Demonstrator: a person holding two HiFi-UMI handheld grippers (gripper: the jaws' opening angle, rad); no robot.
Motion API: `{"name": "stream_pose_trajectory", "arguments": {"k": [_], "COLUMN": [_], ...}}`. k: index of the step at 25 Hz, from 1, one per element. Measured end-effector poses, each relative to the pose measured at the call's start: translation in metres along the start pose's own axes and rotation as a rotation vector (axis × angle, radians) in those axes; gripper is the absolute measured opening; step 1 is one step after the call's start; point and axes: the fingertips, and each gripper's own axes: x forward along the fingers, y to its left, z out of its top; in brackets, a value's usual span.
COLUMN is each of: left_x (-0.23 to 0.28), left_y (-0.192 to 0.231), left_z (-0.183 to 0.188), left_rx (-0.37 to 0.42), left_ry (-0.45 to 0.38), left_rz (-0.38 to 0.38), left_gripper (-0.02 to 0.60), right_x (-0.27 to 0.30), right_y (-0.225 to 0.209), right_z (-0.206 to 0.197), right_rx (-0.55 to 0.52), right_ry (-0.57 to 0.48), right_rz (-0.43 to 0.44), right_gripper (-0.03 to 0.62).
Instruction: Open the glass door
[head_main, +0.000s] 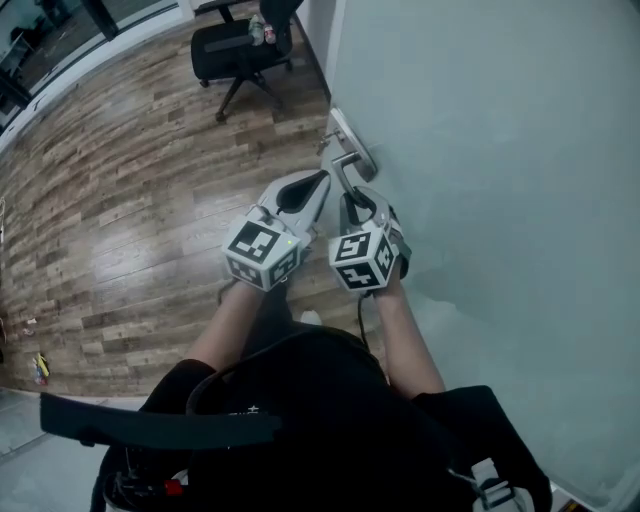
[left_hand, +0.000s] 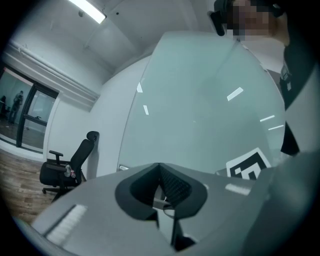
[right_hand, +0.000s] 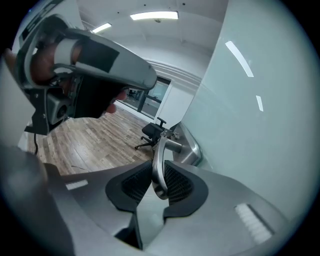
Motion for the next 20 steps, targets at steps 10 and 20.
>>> {"name": "stream_pose_trajectory", "arguments": {"k": [10,20], "left_x": [0.047,0.102], "left_y": [0.023,0.051], "left_z": [0.007,0.013], "left_rx": [-0.008,-0.025], "left_ry": [0.023,0.058], "left_rz": [-0.179,-0.402], "left_gripper": [0.000,-0.001], "right_x": [-0.014,-0.007], "right_y": [-0.026,-0.059], "right_z": [-0.022,-0.035], "right_rx": [0.021,0.049], "right_ry": [0.014,0.047], "right_rz": [-0.048,-0.070], "right_gripper": [0.080,0.081]}}
